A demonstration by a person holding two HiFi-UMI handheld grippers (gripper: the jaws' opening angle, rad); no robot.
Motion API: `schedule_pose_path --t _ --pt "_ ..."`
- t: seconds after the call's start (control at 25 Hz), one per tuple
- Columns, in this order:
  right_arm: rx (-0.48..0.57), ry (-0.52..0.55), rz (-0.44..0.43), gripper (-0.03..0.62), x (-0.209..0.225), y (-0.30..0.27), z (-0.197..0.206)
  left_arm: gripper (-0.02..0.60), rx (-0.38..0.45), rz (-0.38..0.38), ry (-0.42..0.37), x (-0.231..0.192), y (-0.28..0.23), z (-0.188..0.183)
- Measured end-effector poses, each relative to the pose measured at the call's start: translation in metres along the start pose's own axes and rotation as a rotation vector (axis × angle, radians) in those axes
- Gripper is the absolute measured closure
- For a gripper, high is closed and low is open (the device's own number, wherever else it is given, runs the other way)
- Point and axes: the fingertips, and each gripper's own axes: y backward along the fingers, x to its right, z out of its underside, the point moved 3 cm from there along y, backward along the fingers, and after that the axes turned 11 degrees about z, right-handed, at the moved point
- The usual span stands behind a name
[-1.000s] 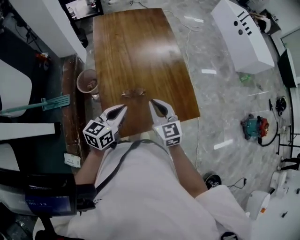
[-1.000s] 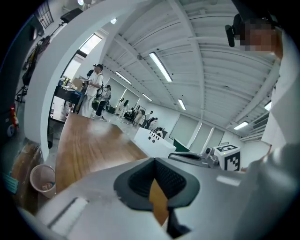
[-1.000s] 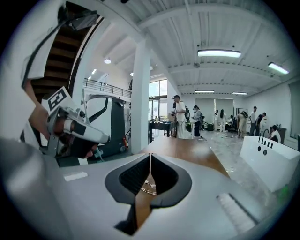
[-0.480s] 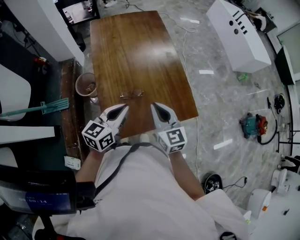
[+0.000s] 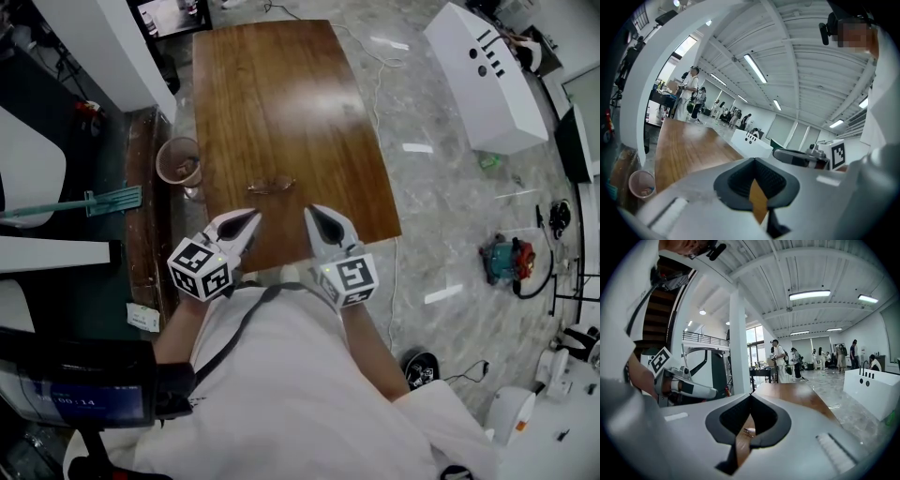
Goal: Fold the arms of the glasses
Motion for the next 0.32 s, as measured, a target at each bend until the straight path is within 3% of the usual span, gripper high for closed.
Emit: schedule_pose_path --t 0.32 --pt "0.006 0.020 -0.039 0.586 -0.012 -0.006 0.000 0.578 -0.075 0.033 -0.022 -0.001 -0.001 0.010"
